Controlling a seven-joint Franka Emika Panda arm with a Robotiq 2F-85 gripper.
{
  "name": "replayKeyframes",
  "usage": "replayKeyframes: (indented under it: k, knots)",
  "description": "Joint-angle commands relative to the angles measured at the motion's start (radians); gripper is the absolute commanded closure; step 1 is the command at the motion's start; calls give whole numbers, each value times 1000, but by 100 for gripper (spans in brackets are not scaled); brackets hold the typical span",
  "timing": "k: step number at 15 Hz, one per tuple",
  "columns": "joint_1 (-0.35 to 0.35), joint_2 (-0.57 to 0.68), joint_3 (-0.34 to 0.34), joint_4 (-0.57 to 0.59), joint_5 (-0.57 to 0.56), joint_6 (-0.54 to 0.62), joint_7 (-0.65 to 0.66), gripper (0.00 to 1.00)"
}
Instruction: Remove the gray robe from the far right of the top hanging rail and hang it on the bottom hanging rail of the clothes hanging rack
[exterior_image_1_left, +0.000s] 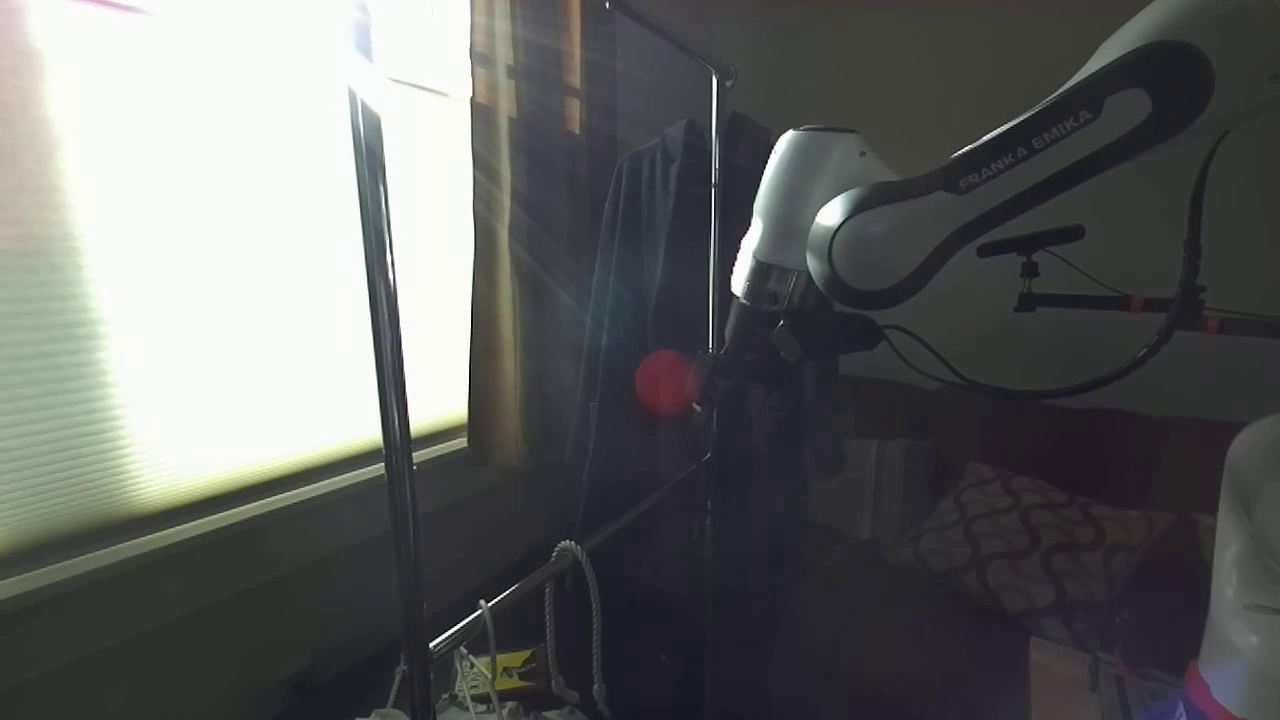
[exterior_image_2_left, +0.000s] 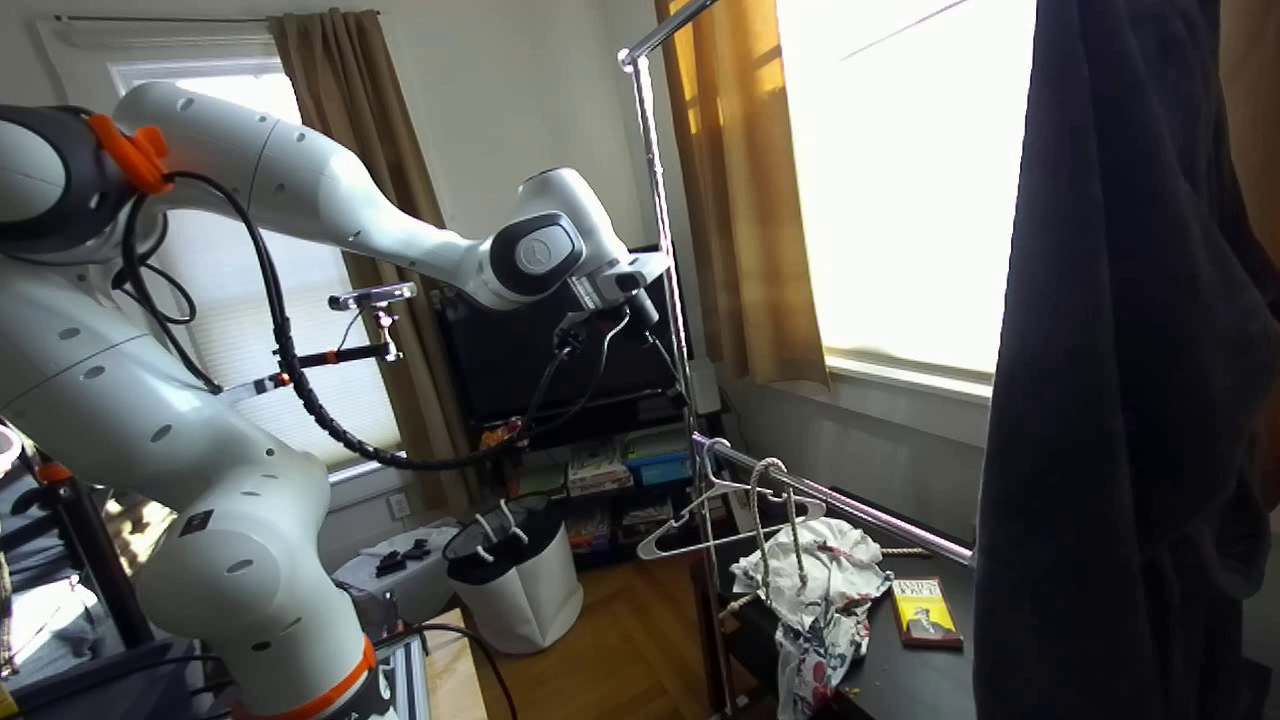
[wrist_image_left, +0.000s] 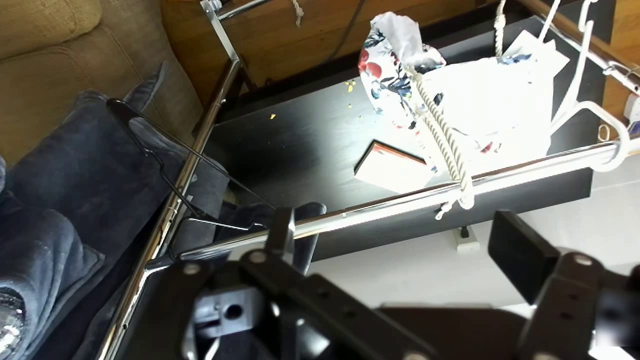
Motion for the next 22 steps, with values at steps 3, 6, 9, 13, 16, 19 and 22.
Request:
replayKeyframes:
  k: [3,6,9,13,16,19,22]
  knots:
    - [14,-23,-52,20,18,-2,-97,0]
    - [13,-82,-167,79,34,-42,-316,0]
    - [22,-122,-286,175,65,-99,-530,0]
    - [-6,-165,-336,329,114,-150,-520,0]
    - [-13,-160,-334,342,116,-127,-528,0]
    - [-3,-159,-338,381,149,-143,-514,0]
    - [5,-131,-398,501,145,-90,-612,0]
